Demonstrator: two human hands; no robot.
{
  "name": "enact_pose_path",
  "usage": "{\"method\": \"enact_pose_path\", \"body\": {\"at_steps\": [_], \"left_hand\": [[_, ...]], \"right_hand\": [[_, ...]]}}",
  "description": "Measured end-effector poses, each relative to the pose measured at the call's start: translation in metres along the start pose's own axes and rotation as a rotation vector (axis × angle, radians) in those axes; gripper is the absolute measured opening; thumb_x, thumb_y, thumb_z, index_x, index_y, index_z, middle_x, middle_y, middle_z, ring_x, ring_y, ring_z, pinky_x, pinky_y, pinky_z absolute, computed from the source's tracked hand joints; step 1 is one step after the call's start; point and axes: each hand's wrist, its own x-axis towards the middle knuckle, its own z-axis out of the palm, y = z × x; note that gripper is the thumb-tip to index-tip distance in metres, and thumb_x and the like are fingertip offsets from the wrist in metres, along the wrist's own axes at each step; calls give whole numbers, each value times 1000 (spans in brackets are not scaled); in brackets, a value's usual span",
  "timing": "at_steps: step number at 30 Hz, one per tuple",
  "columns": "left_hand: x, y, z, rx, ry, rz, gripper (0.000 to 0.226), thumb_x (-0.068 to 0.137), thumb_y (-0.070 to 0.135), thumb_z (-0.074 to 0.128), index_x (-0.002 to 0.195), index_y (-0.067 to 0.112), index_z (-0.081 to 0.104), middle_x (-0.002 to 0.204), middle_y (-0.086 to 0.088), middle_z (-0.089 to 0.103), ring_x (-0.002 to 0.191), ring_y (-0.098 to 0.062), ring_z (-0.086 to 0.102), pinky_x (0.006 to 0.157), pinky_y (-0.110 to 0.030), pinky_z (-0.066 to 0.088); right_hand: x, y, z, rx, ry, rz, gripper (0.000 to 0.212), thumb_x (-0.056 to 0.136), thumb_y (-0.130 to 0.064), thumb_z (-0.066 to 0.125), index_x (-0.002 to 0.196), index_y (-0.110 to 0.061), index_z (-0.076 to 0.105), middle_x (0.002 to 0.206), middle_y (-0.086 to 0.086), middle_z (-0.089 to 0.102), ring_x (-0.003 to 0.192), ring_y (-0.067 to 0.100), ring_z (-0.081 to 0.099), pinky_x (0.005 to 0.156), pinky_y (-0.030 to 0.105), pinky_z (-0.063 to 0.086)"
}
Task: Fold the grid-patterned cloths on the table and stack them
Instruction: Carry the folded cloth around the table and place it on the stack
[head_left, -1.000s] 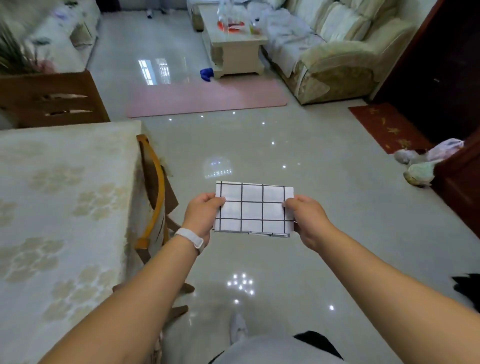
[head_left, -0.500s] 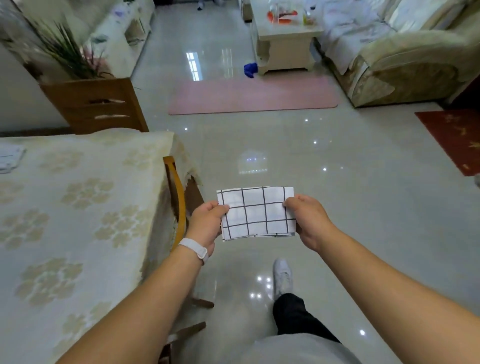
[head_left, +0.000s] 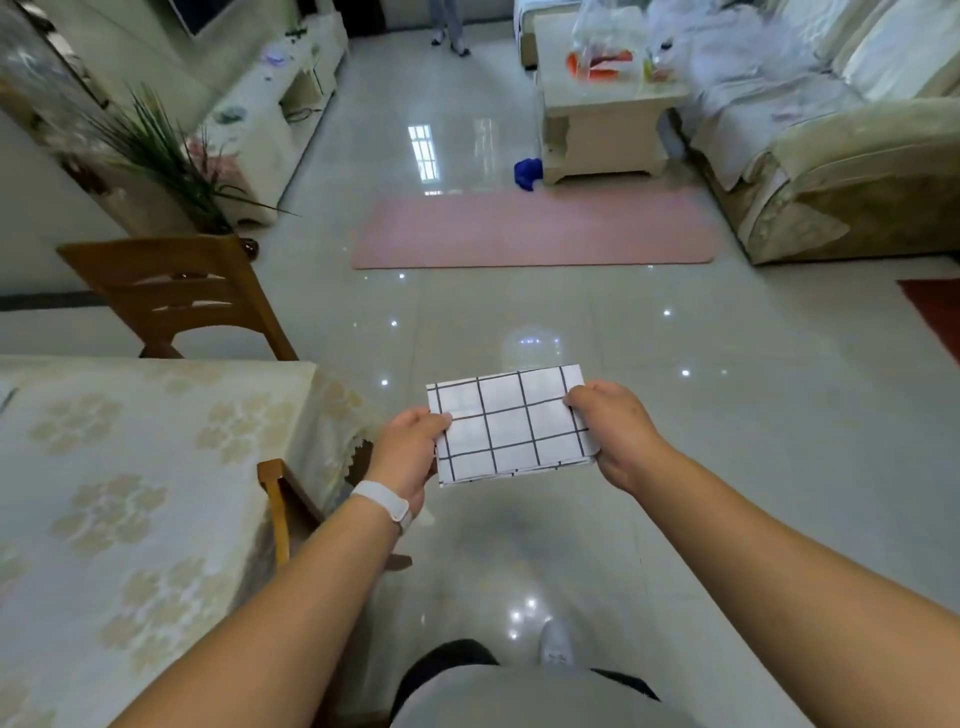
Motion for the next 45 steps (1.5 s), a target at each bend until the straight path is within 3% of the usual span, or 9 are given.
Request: {"method": "enact_pose_path", "body": {"at_steps": [5, 10, 16, 23, 28, 32, 36, 41, 45], "left_hand": [[49, 30, 10, -25, 36, 27, 5, 87, 7, 62, 84, 9, 64, 81, -15, 69, 73, -28, 65, 78, -49, 55], [109, 51, 4, -23, 77, 38, 14, 86, 10, 64, 73, 15, 61, 62, -2, 60, 56, -19, 54, 51, -25, 44], [208, 83, -17, -67, 101, 18, 9, 87, 13, 65, 94, 9, 61, 71, -6, 57, 63, -19, 52, 50, -23, 42], [305, 151, -54, -188, 117, -13, 23, 90, 12, 63, 112, 8, 59, 87, -7, 62, 79, -22, 58, 72, -34, 48], [352, 196, -80, -254, 138, 11, 10, 89, 11, 64, 97, 13, 60, 77, -4, 63, 65, -16, 59, 64, -31, 50], [379, 220, -96, -281, 185, 28, 11, 89, 10, 63, 100, 10, 60, 81, -4, 64, 70, -17, 60, 66, -32, 50], [402, 235, -115, -267, 233, 20, 8, 91, 11, 61, 99, 14, 61, 80, -4, 62, 67, -15, 58, 64, -29, 49], [447, 251, -134, -242, 349, -11, 5, 90, 14, 62, 94, 16, 65, 80, -7, 56, 74, -19, 52, 68, -33, 47], [495, 283, -137, -295, 464, -34, 13, 87, 18, 66, 100, 16, 66, 95, -16, 65, 87, -27, 62, 81, -40, 52]], "right_hand": [[51, -32, 16, -32, -54, -3, 3, 77, -11, 57, 79, -10, 59, 77, 13, 60, 71, 26, 59, 65, 39, 49], [110, -53, 53, -70, -70, 20, 9, 83, -5, 53, 78, -9, 59, 76, 13, 60, 71, 26, 59, 67, 40, 48], [193, -85, 116, -112, -94, 34, 16, 85, -2, 52, 72, -11, 57, 70, 9, 58, 63, 23, 57, 61, 32, 46], [277, -148, 208, -200, -119, 14, 14, 86, -5, 55, 74, -11, 57, 69, 7, 61, 60, 23, 59, 60, 32, 48], [324, -193, 264, -208, -176, -51, 7, 84, -7, 57, 80, -12, 60, 72, 9, 61, 65, 24, 59, 63, 36, 49], [358, -207, 297, -223, -221, -51, 4, 78, -14, 61, 80, -17, 59, 78, 12, 56, 70, 24, 54, 61, 33, 43], [393, -210, 334, -248, -268, 4, 7, 66, -21, 63, 72, -18, 61, 78, 12, 60, 70, 27, 58, 66, 42, 46], [449, -222, 381, -272, -366, 36, 7, 76, -15, 63, 70, -19, 61, 71, 12, 53, 64, 24, 51, 61, 35, 39], [505, -245, 422, -303, -429, 12, 14, 62, -24, 65, 74, -20, 61, 72, 9, 45, 67, 23, 43, 64, 37, 34]]}}
